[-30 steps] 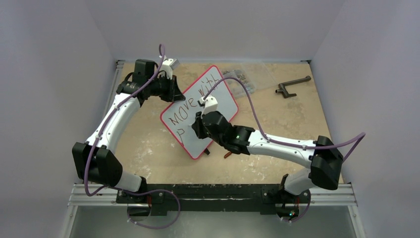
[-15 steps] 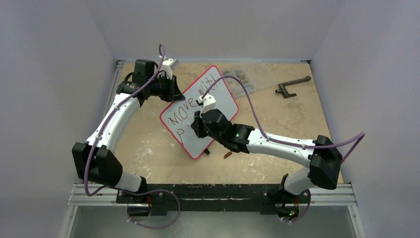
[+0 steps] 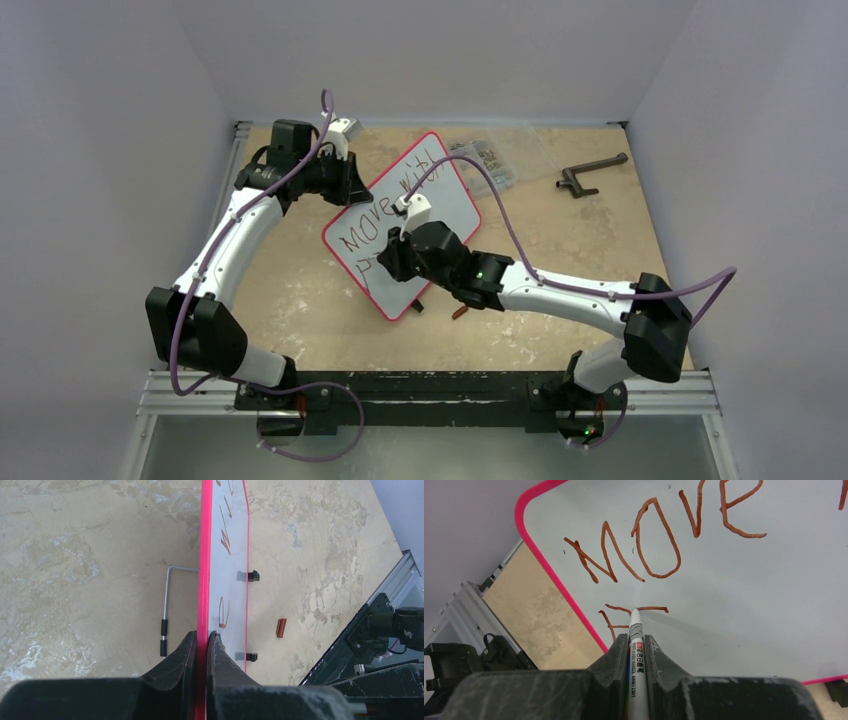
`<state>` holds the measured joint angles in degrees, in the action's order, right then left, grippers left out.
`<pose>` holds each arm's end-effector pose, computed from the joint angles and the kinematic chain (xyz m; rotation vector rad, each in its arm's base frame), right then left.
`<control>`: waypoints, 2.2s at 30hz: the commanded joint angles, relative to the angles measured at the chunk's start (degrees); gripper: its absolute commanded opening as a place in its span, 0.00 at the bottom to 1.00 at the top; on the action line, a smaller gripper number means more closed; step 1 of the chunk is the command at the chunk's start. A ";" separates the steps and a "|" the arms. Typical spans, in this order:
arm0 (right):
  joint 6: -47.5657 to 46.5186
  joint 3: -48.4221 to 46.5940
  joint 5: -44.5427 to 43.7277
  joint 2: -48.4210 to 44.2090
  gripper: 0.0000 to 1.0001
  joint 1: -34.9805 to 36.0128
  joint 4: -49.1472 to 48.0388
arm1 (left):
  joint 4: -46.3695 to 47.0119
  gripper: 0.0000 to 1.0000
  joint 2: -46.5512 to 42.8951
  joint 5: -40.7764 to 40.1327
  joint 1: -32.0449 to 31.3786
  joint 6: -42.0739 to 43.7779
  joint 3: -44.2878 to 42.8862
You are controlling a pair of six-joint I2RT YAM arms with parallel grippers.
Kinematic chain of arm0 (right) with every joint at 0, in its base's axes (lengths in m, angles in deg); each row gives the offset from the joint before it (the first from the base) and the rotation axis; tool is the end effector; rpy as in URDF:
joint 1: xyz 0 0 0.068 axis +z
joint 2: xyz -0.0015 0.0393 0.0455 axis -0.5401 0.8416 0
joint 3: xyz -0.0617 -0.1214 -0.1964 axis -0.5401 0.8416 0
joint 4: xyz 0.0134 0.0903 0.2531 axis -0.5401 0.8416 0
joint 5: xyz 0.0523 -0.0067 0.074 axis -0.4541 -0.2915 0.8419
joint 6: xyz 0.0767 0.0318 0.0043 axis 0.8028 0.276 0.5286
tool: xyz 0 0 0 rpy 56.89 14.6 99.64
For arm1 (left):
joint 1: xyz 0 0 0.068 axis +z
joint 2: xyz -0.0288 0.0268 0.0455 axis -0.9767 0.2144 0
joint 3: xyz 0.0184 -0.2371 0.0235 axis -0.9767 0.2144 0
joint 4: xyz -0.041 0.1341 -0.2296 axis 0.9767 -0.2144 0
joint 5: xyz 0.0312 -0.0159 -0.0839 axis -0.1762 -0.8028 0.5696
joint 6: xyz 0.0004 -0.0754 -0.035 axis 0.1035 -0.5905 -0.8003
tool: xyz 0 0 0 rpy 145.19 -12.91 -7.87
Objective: Write a sentence on the whiteboard
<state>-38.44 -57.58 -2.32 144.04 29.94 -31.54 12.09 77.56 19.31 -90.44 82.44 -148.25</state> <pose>0.1948 0.3380 0.2425 -0.4627 1.9789 0.7820 0.3342 -0.1161 0.2899 0.4712 2.2419 -0.8015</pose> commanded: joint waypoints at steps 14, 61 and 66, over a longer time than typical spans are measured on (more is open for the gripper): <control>2.85 5.20 -1.46 -0.46 0.00 0.20 2.55 | -0.61 0.00 -0.98 -4.86 -0.53 1.98 -0.08; 2.70 -2.06 -6.78 2.02 0.00 0.04 5.05 | -0.58 0.00 -1.10 -4.79 -0.72 1.98 -0.14; 3.47 0.56 -6.84 0.87 0.00 0.03 4.83 | -0.63 0.00 -1.19 -4.85 -0.72 2.02 -0.25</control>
<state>-36.62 -59.39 -9.68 144.92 30.29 -24.88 12.14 77.56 19.20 -90.46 82.44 -148.25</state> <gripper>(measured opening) 0.089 0.044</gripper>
